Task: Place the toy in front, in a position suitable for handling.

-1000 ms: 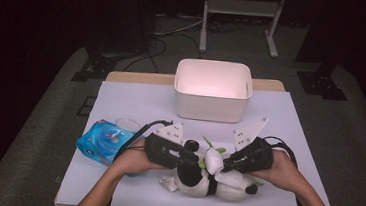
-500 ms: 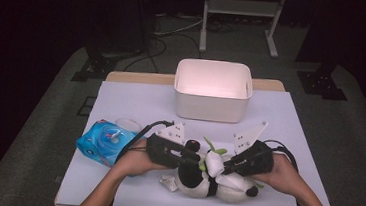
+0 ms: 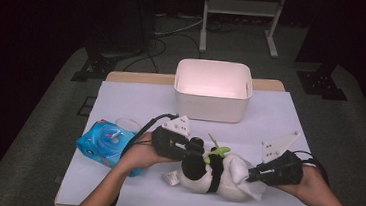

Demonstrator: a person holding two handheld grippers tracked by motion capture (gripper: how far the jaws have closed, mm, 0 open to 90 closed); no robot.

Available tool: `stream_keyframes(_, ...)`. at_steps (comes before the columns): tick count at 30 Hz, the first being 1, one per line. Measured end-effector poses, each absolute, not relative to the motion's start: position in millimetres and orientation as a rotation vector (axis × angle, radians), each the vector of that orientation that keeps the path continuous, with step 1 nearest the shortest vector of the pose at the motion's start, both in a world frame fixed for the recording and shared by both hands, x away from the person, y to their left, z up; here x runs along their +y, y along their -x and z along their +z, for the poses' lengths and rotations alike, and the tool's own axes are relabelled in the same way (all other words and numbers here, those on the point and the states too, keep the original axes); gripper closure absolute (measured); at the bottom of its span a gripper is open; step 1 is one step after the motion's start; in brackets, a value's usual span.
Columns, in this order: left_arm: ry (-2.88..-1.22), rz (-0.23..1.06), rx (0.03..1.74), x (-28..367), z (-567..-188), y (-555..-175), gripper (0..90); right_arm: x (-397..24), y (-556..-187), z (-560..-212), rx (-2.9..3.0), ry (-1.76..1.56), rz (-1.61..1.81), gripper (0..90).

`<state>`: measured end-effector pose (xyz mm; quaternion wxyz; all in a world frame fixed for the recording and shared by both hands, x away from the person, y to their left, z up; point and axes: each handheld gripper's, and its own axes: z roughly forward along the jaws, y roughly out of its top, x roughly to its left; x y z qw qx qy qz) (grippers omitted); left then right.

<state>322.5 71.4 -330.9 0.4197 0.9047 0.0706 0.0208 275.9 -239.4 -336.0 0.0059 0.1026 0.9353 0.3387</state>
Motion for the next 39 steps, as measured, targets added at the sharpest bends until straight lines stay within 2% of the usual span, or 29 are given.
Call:
stream_keyframes(11,-2.259,0.037,0.181,70.2,-332.2,-324.1,71.8,-196.6,-280.7,-339.5,2.917,-0.224,1.04,84.6)
stream_keyframes(13,-2.249,0.017,0.17,70.3,-332.6,-324.3,69.3,-201.4,-281.9,-341.9,2.919,-0.235,1.037,85.1)
stream_keyframes(16,-2.228,-0.006,0.168,67.8,-332.7,-324.5,57.5,-211.3,-284.3,-346.2,2.922,-0.275,1.028,85.9)
stream_keyframes(20,-2.195,-0.021,0.161,67.0,-330.9,-324.3,46.4,-222.6,-286.7,-348.5,2.921,-0.301,1.047,86.1)
stream_keyframes(26,-2.15,-0.05,0.129,65.6,-325.6,-322.4,39.1,-239.8,-290.5,-347.6,2.903,-0.335,1.077,86.1)
stream_keyframes(39,-2.151,-0.103,0.083,55.6,-341.5,-322.0,33.4,-272.1,-295.8,-350.6,2.839,-0.424,1.16,86.1)
